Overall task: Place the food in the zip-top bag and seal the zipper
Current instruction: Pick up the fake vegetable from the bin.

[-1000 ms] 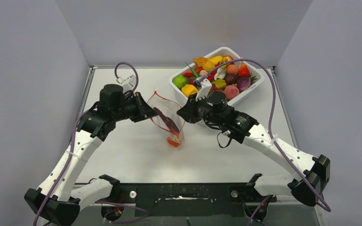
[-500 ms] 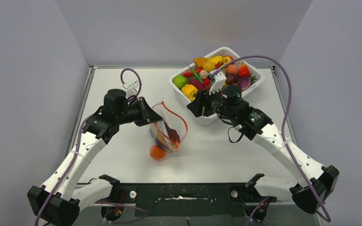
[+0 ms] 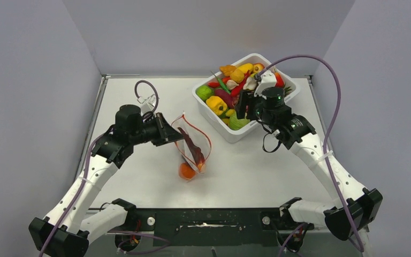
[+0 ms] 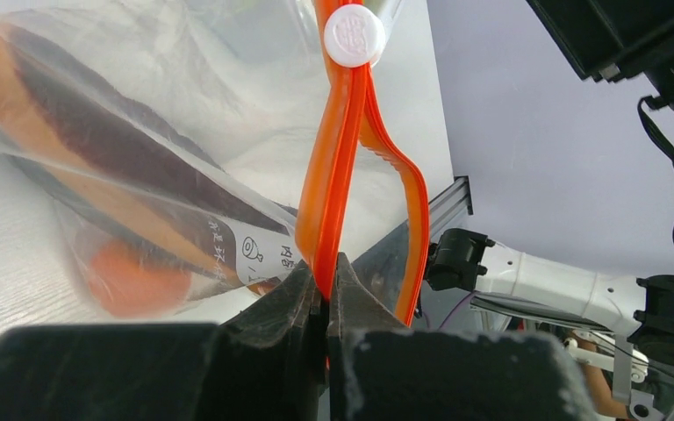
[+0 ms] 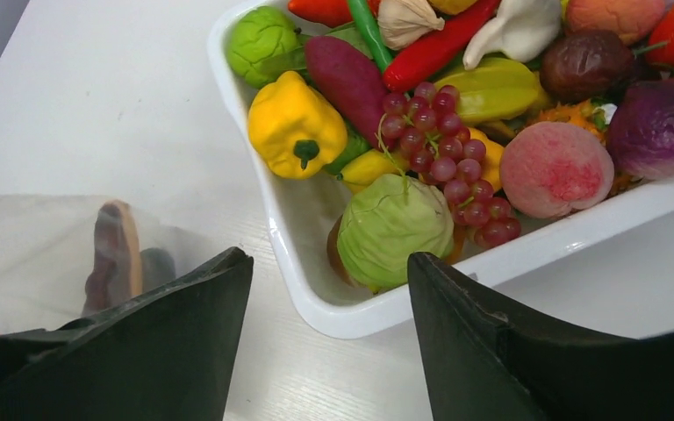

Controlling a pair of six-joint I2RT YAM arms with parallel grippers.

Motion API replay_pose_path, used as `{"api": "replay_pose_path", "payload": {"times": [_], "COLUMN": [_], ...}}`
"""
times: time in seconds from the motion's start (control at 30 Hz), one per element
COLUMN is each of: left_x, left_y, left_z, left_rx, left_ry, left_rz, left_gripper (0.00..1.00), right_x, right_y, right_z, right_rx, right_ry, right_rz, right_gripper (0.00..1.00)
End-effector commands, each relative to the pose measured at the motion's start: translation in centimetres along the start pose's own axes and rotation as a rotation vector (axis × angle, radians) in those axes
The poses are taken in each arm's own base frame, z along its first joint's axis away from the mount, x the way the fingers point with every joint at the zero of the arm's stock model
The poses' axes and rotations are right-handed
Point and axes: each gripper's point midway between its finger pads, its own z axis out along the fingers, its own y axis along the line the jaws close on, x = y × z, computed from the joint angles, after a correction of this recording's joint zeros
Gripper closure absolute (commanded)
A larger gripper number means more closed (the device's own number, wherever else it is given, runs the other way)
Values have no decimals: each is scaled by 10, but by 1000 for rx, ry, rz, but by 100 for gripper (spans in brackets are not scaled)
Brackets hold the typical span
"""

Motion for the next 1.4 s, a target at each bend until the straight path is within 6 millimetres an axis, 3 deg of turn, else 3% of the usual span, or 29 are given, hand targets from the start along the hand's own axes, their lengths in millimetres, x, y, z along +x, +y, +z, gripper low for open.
{"api": "replay_pose_path", "payload": {"times": [0.0,0.07,0.23,0.57,0.9,1.37], "left_x": [-7,-6,-7,-3,1,3], "left_y": [-15,-12,-15,-18,-19,-21], "left_z": [-8,-7,-5,-14,-19,-21], "left_rx": [72,68,74,101,114,122], "left_ry": [-53,-50,-39,-63,-70,-57], "left_rz": [65,59,71,78,76,65], "left_gripper": [100,100,100,100,100,100], "right_x": [-24,-21,-4,3,8,24], "right_y": [1,8,17,21,21,16], "right_z": [12,22,48,101,126,155], "right_rx": [22,2,-24,13,29,97], "right_ry": [-81,-90,-95,-72,-84,-50], "right_rz": [133,261,482,565,670,753], "right_gripper": [32,26,22,17,11,11]}}
